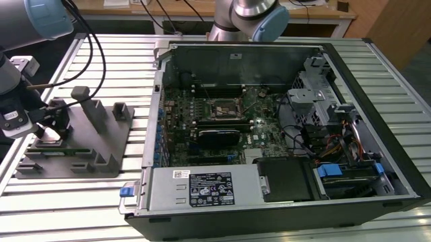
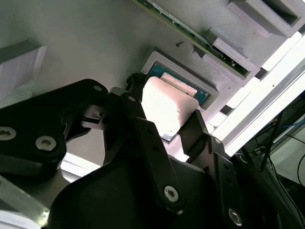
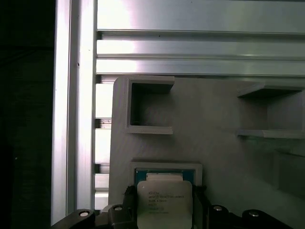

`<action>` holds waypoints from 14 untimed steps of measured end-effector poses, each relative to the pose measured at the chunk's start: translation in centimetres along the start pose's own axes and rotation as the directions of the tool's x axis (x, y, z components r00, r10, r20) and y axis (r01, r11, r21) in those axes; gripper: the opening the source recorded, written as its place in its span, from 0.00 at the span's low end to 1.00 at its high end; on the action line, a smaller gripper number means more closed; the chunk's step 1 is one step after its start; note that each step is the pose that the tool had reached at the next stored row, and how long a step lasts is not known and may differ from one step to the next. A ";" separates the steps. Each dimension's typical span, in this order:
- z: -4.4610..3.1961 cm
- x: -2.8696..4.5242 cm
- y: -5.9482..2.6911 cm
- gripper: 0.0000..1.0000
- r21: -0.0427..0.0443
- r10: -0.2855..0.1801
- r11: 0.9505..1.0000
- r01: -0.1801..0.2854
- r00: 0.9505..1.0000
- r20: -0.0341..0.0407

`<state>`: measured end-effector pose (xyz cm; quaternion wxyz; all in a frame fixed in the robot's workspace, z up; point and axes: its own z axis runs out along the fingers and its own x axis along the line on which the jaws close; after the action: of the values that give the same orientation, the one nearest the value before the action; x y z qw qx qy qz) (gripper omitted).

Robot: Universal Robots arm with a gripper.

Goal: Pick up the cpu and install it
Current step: 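Pick up the cpu and move it towards the insertion slot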

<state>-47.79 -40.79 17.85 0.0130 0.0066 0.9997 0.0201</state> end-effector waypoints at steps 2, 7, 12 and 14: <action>0.01 0.00 0.00 0.55 0.000 0.000 1.000 0.000 1.000 0.000; 0.01 0.00 0.00 0.55 0.000 0.000 1.000 0.000 1.000 0.000; -0.85 -0.02 0.04 0.55 0.000 0.000 1.000 0.000 1.000 0.000; -1.35 -0.04 0.06 0.55 0.000 0.000 1.000 0.000 1.000 0.000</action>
<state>-47.79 -40.79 19.21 0.0131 0.0066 0.9997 0.0202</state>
